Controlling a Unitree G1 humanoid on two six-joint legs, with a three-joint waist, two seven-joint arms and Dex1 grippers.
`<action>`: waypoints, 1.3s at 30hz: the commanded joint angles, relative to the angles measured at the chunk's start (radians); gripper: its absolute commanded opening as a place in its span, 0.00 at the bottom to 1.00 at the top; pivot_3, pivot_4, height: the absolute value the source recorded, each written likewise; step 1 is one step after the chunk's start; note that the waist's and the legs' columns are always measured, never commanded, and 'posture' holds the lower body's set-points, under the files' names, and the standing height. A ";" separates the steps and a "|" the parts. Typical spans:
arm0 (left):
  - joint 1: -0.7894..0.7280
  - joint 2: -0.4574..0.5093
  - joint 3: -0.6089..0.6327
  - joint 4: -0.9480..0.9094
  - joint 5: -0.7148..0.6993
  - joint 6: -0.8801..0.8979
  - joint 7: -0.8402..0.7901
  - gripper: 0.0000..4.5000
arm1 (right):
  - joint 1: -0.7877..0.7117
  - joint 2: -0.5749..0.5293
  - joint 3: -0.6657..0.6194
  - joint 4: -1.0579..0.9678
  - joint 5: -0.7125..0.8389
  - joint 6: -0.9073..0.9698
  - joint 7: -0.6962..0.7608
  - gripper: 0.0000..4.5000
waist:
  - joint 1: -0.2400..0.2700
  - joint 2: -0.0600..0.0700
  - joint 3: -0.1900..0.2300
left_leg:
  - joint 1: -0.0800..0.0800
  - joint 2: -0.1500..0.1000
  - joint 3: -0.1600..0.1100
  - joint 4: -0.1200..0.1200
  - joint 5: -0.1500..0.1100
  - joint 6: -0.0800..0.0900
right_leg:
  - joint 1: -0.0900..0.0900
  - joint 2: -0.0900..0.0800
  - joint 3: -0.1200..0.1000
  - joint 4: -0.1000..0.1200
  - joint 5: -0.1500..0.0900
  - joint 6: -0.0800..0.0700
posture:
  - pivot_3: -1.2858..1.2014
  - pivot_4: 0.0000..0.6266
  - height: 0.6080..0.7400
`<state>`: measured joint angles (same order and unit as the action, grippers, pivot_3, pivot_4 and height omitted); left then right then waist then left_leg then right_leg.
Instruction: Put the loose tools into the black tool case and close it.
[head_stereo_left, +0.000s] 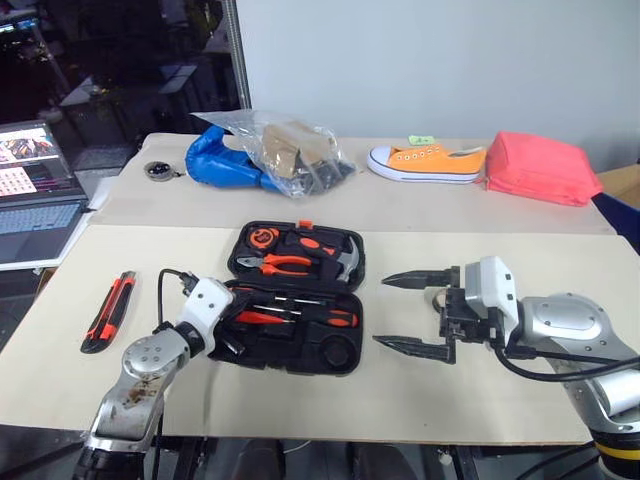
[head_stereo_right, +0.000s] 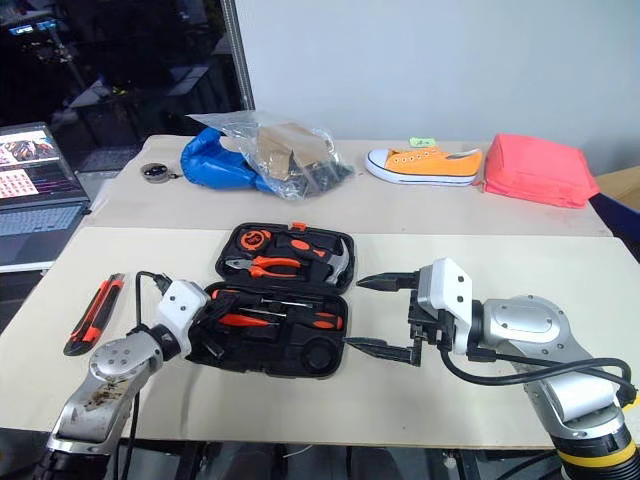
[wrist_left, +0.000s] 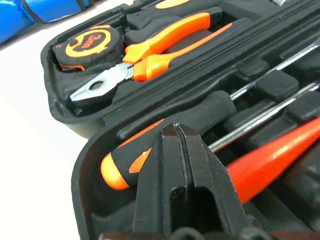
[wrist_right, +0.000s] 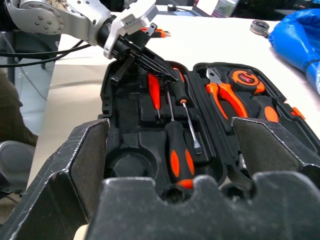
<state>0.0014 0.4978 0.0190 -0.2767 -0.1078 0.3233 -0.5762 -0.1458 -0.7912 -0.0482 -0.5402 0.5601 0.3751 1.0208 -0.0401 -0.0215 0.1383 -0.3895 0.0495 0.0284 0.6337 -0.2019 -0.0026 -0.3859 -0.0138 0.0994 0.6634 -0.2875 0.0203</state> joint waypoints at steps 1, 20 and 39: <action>0.013 -0.021 0.017 0.021 -0.059 -0.001 -0.022 0.00 | -0.003 -0.006 -0.021 -0.044 0.009 -0.002 -0.012 1.00 | 0.001 0.000 0.000 | 0.000 0.000 0.000 0.000 0.000 0.000 | 0.000 0.000 0.000 0.000 0.000 0.000 | 0.52 0.24 1.00; 0.161 0.053 0.162 -0.180 -0.323 0.123 -0.126 0.00 | -0.016 0.008 0.004 -0.038 0.006 -0.008 -0.020 1.00 | -0.004 -0.004 0.002 | -0.002 0.000 0.000 -0.002 0.000 0.000 | -0.002 0.000 0.000 -0.003 -0.001 0.000 | 0.52 0.24 1.00; 0.136 -0.009 0.079 -0.073 -0.213 -0.041 -0.074 0.00 | -0.002 0.004 -0.003 -0.045 0.007 -0.007 -0.023 1.00 | -0.002 -0.004 0.002 | -0.002 0.000 0.000 -0.005 0.000 0.000 | -0.002 -0.001 0.000 -0.006 -0.001 0.000 | 0.52 0.24 1.00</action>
<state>0.1222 0.4966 0.0952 -0.3378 -0.3092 0.3027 -0.6385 -0.1447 -0.7851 -0.0396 -0.5591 0.5611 0.3765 0.9999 -0.0421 -0.0251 0.1404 -0.3917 0.0497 0.0286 0.6284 -0.2020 -0.0027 -0.3879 -0.0151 0.0992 0.6570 -0.2882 0.0204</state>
